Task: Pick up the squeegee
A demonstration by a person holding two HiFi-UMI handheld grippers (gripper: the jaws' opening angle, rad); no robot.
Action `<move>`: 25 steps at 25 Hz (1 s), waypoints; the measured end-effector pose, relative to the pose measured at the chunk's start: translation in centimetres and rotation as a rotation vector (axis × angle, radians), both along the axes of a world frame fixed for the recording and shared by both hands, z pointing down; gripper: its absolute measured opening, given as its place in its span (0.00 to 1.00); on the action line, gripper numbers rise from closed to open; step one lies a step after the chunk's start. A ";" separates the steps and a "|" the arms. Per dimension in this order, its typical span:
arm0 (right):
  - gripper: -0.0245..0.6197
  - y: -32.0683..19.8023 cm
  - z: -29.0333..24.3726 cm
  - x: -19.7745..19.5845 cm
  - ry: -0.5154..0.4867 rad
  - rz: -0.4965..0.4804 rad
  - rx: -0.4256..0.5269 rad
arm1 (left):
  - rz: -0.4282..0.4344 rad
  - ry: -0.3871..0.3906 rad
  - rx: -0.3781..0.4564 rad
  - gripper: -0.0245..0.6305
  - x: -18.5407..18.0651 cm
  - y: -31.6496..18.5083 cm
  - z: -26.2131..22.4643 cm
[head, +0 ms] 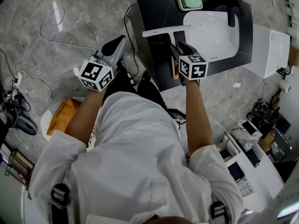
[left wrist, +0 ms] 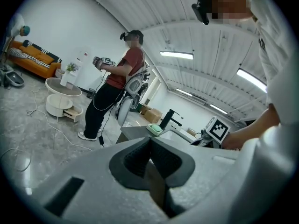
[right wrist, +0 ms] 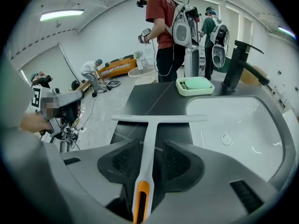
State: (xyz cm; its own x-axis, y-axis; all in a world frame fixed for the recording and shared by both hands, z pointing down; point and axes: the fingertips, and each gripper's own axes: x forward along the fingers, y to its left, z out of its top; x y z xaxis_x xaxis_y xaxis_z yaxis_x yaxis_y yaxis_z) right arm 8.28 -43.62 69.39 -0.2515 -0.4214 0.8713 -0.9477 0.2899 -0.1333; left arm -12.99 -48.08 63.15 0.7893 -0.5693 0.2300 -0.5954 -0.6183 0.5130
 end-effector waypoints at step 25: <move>0.16 0.4 -0.4 -0.6 -0.014 0.006 0.045 | -0.046 -0.055 -0.016 0.06 -2.4 3.1 0.4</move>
